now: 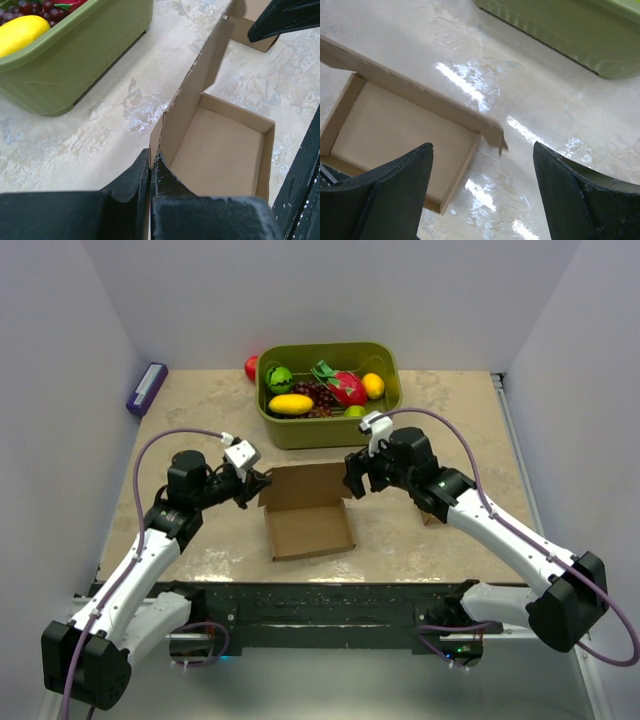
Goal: Fold the paper box
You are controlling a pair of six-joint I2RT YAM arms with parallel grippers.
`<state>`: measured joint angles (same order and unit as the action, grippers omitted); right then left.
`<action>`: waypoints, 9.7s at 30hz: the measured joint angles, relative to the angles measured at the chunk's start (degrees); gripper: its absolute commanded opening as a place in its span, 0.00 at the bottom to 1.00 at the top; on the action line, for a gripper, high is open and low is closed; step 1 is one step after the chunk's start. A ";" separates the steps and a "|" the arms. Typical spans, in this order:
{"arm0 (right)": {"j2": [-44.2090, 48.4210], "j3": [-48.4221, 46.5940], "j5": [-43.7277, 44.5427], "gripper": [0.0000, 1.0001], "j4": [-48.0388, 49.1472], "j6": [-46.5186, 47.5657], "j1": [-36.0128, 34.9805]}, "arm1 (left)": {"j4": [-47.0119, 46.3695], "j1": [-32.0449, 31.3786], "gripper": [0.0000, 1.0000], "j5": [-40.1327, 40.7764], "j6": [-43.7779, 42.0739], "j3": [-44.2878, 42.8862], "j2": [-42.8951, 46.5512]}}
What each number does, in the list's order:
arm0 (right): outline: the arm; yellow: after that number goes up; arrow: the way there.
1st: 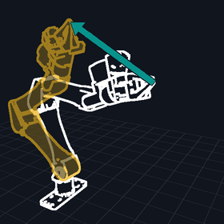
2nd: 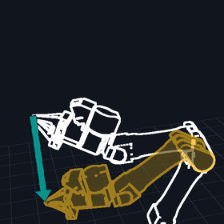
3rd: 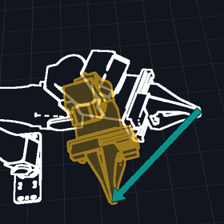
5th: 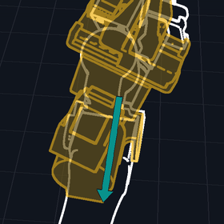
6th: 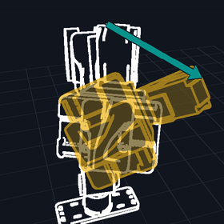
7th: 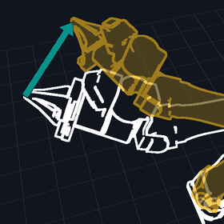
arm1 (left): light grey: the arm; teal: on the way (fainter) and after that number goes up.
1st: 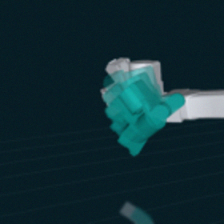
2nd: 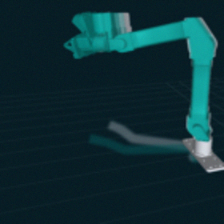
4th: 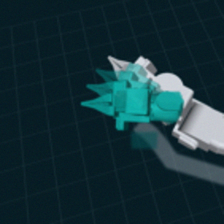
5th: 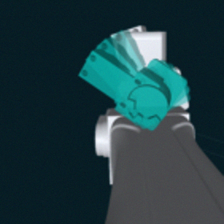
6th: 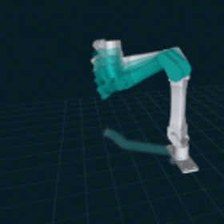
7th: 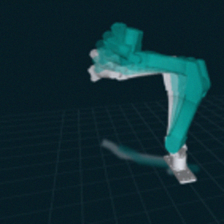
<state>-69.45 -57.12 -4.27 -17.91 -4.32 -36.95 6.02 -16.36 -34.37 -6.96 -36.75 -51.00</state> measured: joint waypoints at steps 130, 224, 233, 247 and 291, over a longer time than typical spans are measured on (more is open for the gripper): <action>-14.38 15.26 41.07 0.23 25.99 -29.14 -8.13 | -49.53 -21.73 0.01 51.78 26.08 6.82 -37.75; -21.53 6.01 10.58 0.69 12.87 -23.26 -2.08 | -34.71 -22.91 0.58 23.06 28.44 0.83 -41.18; -15.61 2.80 5.99 0.80 9.66 -21.62 3.10 | -26.62 -20.81 0.79 24.96 25.90 -2.54 -30.36; -19.15 8.11 -4.59 0.61 14.93 -21.18 17.29 | -24.83 -11.41 0.80 20.92 30.42 9.07 -19.85; -30.05 16.46 -27.30 0.00 37.83 -30.21 28.57 | -22.25 -5.33 0.84 19.58 35.54 11.26 -11.85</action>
<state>-99.50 -40.66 -31.57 19.92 -34.52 -8.38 -16.23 -21.69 -14.79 28.58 -25.50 -62.85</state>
